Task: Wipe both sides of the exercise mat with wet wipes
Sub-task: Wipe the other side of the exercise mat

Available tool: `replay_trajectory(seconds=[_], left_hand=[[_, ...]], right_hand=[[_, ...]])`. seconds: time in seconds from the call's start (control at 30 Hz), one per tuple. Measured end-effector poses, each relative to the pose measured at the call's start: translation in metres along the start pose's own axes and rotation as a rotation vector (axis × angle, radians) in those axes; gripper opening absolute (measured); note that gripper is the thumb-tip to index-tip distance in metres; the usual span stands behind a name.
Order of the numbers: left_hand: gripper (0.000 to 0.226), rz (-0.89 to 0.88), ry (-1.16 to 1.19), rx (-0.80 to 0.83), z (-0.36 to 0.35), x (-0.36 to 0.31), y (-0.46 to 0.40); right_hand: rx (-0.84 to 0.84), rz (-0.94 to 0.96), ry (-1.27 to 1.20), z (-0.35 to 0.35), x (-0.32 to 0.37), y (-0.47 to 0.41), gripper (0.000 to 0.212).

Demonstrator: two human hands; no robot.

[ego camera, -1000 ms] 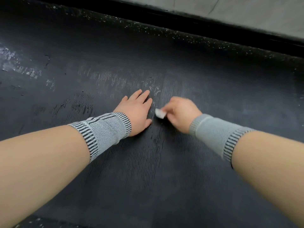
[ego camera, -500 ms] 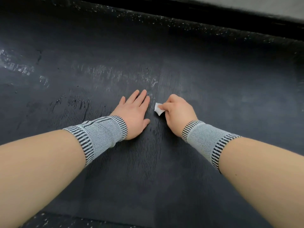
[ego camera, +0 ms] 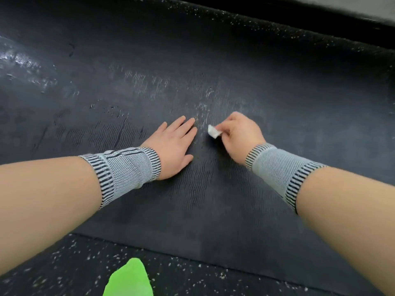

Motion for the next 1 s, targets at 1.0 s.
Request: replay_trajectory(seconds=[1.0], left_hand=[[0.077, -0.077, -0.123, 0.049, -0.04, -0.012, 0.052]], right_hand=[[-0.018, 0.051, 0.061, -0.037, 0.027, 0.068, 0.034]])
Point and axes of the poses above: each hand's wrist, its own y-axis away from the middle knuckle, its own z-axis out of the back of the hand, x = y × z, the point moved 7 cm from there along -y, towards the middle knuckle, and after that the axes turned 7 degrees about y, right-handed, at the moved point
